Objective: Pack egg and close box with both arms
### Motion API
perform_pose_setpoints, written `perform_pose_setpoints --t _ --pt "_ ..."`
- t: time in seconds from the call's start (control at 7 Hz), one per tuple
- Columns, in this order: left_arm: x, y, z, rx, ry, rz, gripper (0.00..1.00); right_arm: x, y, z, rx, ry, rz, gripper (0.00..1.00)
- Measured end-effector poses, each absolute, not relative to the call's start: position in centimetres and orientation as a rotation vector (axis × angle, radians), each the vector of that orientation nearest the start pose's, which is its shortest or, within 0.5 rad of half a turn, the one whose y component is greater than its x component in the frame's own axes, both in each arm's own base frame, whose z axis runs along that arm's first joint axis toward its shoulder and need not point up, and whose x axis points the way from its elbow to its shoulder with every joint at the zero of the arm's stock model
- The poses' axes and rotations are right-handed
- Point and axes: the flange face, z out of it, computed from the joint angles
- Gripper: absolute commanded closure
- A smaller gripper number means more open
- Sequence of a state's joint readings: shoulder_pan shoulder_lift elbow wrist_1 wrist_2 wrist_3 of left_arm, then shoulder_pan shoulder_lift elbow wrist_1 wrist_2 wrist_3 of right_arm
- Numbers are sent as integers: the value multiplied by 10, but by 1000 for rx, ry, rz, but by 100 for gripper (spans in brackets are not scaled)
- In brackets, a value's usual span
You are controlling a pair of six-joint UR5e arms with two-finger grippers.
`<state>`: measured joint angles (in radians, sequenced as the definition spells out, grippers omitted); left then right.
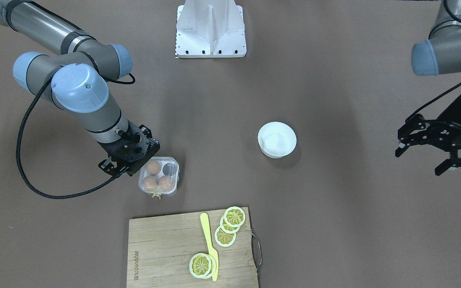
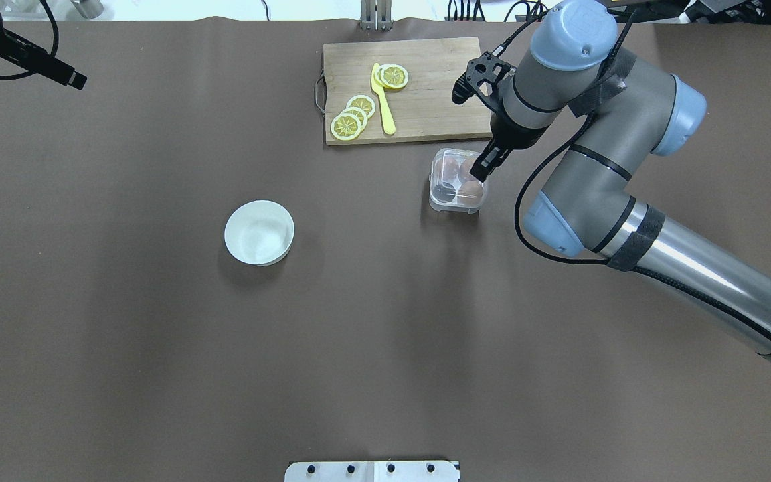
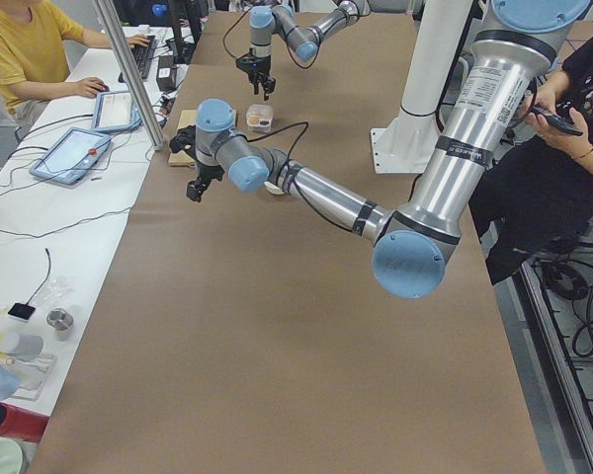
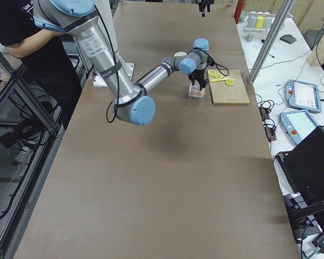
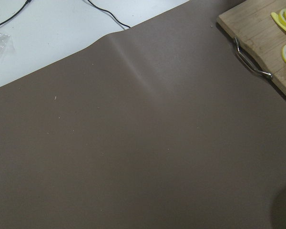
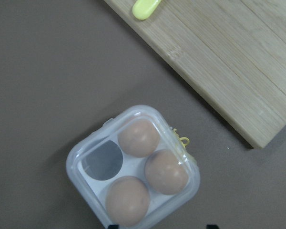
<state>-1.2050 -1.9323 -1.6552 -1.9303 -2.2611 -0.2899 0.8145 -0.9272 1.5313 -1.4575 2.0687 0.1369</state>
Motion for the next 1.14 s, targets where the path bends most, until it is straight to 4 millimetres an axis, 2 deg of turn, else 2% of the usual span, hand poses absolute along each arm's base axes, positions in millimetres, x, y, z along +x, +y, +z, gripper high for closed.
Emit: perform_pose_setpoints --t 0.14,0.29,0.57,0.71,1.0,1.14 --pt "154 -609 378 481 856 325 1 -402 -583 290 439 -744 -729 0" --pt "139 -601 393 429 842 293 1 -362 -593 314 428 -730 -676 0" --pt "97 -582 443 349 816 236 1 -262 -622 363 392 -721 -534 0" --pt "76 -577 467 317 802 205 1 -222 -632 376 382 -715 -476 0" --pt "32 -579 512 269 792 186 1 -162 -646 395 332 -690 -373 0" --pt "13 -580 530 255 791 182 1 -133 -648 411 293 -674 -319 0"
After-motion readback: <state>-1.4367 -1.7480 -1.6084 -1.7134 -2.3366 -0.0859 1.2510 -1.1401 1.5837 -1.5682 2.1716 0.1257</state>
